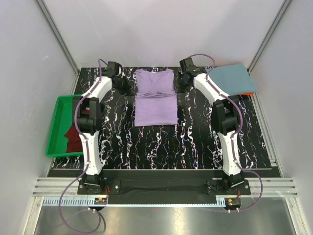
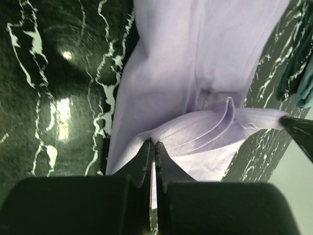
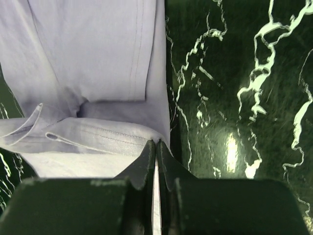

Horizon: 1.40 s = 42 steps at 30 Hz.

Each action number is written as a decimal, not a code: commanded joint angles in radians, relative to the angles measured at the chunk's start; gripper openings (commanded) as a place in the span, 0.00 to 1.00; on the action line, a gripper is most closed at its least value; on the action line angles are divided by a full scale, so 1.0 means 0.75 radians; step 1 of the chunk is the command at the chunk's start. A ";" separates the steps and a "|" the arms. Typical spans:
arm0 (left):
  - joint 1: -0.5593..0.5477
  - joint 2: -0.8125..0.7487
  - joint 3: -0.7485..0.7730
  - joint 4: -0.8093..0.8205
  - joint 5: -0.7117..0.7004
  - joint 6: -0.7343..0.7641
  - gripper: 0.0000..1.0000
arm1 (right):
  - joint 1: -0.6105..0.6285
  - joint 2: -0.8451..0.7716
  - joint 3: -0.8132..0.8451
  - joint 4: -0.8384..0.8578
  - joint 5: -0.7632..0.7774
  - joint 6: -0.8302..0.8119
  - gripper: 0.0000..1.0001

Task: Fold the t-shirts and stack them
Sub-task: Fold the tshirt

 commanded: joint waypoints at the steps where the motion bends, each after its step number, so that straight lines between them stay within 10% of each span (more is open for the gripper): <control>1: 0.019 0.058 0.086 0.031 0.040 -0.013 0.00 | -0.020 0.052 0.099 0.029 -0.031 0.008 0.00; 13: 0.048 0.150 0.143 0.082 0.063 -0.015 0.02 | -0.026 0.162 0.160 0.132 -0.113 0.001 0.03; 18: 0.060 0.171 0.172 0.080 0.077 -0.003 0.37 | -0.030 0.170 0.166 0.158 -0.117 0.003 0.19; 23: 0.066 0.079 0.096 0.145 0.054 0.034 0.46 | -0.034 0.105 0.127 0.140 -0.072 0.012 0.35; 42: -0.005 0.021 -0.053 0.135 -0.054 0.150 0.13 | -0.034 -0.051 -0.157 0.224 -0.113 0.069 0.14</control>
